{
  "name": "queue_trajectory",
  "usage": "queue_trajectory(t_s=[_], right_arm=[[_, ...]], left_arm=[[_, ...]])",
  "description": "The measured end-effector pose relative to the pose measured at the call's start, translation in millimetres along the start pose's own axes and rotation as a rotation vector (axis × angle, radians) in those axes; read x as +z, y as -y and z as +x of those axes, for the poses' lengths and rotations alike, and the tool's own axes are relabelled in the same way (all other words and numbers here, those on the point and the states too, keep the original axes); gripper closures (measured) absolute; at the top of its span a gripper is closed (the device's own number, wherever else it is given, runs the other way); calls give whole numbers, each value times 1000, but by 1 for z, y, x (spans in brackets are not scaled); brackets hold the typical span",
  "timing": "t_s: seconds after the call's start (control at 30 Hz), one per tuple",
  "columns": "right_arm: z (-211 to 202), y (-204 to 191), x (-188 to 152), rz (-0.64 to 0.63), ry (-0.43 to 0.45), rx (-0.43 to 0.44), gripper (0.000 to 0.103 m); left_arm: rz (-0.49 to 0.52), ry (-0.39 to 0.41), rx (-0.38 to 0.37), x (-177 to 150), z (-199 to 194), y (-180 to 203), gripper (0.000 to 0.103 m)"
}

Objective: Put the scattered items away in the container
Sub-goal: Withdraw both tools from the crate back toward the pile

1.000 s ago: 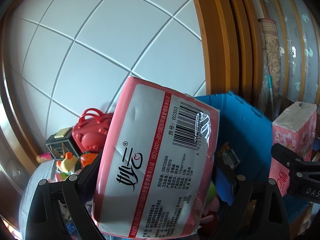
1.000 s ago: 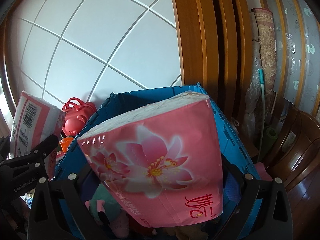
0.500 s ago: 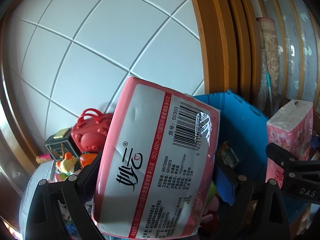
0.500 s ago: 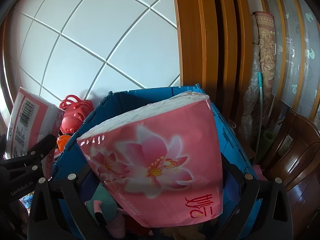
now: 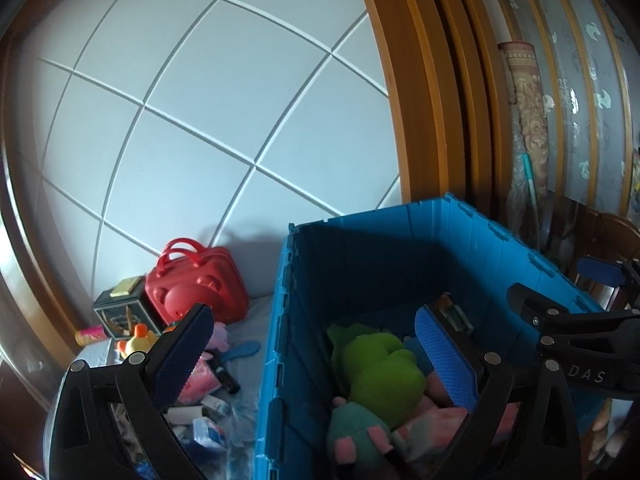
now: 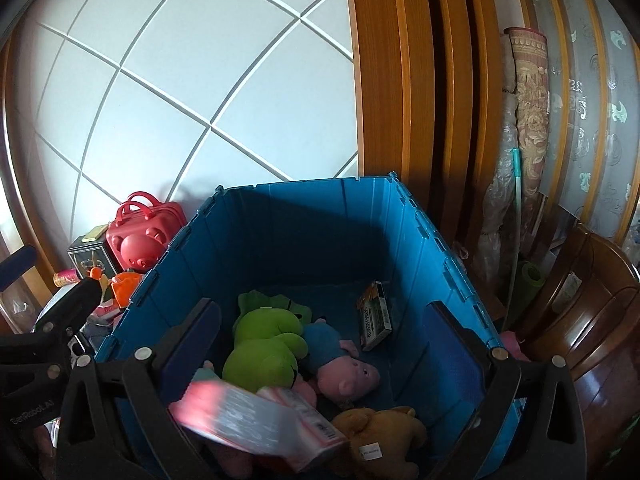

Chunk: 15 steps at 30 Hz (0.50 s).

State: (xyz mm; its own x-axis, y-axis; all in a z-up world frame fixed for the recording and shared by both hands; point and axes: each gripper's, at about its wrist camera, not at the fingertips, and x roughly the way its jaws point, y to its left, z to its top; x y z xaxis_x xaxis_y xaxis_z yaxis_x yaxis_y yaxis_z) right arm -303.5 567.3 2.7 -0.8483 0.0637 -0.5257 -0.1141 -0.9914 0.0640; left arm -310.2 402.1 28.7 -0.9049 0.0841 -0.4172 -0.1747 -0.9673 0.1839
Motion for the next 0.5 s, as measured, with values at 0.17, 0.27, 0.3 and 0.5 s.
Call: queue_trajectory(t_s=[0.17,0.27,0.3,0.5], right_arm=[[-1,-2,-1,-3,-2,2,0],[-2,-3,-1,-7,-1,2,0],[-3,-4,-2,-8,-1,3,0],[-12,-8,-4,-16,18,1,0]], left_arm=[[-7,5,11,-1,-2,-3,1],[-10,9,16,-2,-5,-4,1],[-10,10,17,-3,-6,-5,1],[-15,39,21,-8,-20,-8,1]])
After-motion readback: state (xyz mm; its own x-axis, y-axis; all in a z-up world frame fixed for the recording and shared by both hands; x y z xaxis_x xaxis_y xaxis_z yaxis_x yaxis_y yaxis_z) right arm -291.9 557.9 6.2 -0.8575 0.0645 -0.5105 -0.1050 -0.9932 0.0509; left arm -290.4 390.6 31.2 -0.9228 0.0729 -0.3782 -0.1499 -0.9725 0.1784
